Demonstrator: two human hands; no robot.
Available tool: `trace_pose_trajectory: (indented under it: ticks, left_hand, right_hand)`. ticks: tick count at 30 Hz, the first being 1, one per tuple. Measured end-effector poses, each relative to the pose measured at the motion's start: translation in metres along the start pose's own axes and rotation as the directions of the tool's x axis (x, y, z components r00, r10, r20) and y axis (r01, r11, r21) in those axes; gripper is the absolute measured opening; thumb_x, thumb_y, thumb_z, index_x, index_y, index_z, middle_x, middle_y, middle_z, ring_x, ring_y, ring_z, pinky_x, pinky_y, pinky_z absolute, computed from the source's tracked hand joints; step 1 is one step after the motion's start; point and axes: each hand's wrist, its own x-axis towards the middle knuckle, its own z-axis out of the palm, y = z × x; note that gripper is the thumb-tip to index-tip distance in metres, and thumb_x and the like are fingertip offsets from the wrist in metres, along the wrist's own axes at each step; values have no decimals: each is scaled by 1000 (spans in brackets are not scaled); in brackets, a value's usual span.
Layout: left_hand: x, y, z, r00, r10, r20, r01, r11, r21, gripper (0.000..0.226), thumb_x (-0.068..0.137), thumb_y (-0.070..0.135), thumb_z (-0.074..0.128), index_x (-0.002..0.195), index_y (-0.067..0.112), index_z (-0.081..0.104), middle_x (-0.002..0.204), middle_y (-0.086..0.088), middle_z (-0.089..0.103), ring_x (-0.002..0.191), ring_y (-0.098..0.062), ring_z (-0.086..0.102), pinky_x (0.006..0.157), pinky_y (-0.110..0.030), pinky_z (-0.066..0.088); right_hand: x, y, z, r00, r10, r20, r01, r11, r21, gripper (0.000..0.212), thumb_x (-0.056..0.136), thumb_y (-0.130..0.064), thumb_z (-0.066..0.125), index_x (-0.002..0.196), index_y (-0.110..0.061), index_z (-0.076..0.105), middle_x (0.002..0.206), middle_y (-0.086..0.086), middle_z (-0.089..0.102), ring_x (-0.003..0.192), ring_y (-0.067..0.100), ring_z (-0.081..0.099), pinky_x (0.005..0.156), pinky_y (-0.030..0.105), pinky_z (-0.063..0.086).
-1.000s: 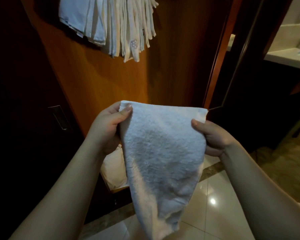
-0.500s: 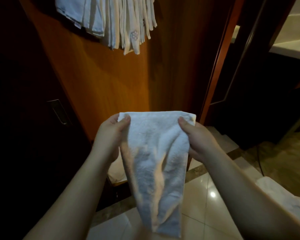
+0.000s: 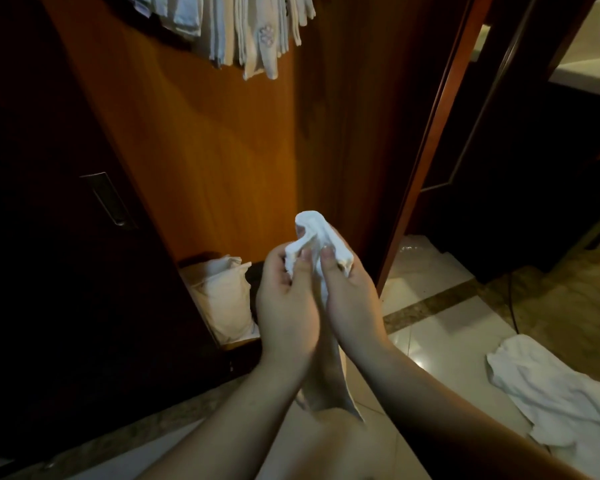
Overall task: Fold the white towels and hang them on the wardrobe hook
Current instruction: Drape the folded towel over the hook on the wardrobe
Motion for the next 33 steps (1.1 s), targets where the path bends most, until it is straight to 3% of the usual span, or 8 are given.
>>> trace_pose_trajectory:
  ticks: [4, 10, 15, 17, 25, 27, 30, 33]
  left_hand:
    - [0, 4, -4, 998, -10, 64, 11, 1000, -10, 13, 98, 29, 56, 108, 34, 63, 101, 20, 72, 96, 2, 68, 82, -23, 57]
    - [-1, 11, -7, 989, -4, 149, 5, 1000, -7, 15, 100, 22, 55, 106, 25, 69, 95, 11, 74, 93, -2, 69, 77, -16, 55]
    - [15, 11, -17, 890, -150, 431, 257, 945, -202, 50, 98, 42, 46, 136, 12, 60, 132, -5, 66, 128, -16, 57, 111, -42, 41]
    - [19, 13, -20, 857, -144, 495, 267, 946, -186, 56, 97, 46, 41, 141, 13, 54, 140, -1, 60, 132, -10, 53, 115, -37, 38]
    - [32, 16, -31, 774, -189, 604, 305, 948, -95, 69, 89, 57, 27, 131, 17, 64, 123, 16, 68, 115, 6, 60, 90, -17, 49]
    - [35, 19, -31, 809, -133, 572, 184, 982, -32, 58, 95, 53, 32, 129, 21, 66, 127, 21, 65, 118, 10, 56, 89, -13, 48]
    - [49, 17, -33, 955, 39, 294, -66, 994, 85, 24, 98, 25, 57, 120, 27, 66, 124, 17, 63, 118, -2, 59, 88, -17, 52]
    - [70, 28, -40, 952, 164, 260, -229, 942, 245, 51, 88, 31, 72, 131, 41, 46, 141, 19, 43, 132, -9, 40, 106, -31, 40]
  right_hand:
    - [7, 6, -8, 998, -22, 51, 24, 999, -47, 12, 101, -49, 41, 104, -51, 53, 96, -19, 68, 93, -12, 63, 72, 8, 50]
    - [9, 5, -19, 968, -24, 248, 14, 999, 41, 42, 103, -51, 36, 129, -26, 58, 105, -8, 71, 100, 2, 67, 82, 20, 53]
    - [23, -6, -33, 911, -37, 411, 7, 997, 75, 49, 84, -42, 57, 123, -12, 61, 100, -4, 71, 102, 13, 66, 94, 33, 51]
    - [27, -10, -35, 899, -74, 433, 90, 996, -17, 46, 81, -35, 57, 123, -17, 60, 105, -6, 68, 105, 11, 64, 97, 31, 49]
    - [27, -9, -35, 933, -73, 352, 74, 997, 9, 21, 102, -36, 41, 112, -35, 59, 111, -8, 71, 105, 3, 66, 91, 20, 51]
    - [28, -15, -37, 942, -91, 322, 92, 996, 12, 25, 108, -25, 37, 105, -33, 61, 98, -17, 74, 95, -2, 67, 82, 14, 48]
    - [35, -26, -43, 944, -137, 299, 148, 989, -14, 21, 105, -29, 40, 106, -35, 60, 93, -25, 71, 93, -6, 65, 83, 18, 45]
    - [43, -40, -51, 912, -175, 371, 214, 975, -66, 26, 94, -38, 43, 116, -41, 58, 104, -29, 69, 103, -4, 62, 94, 28, 43]
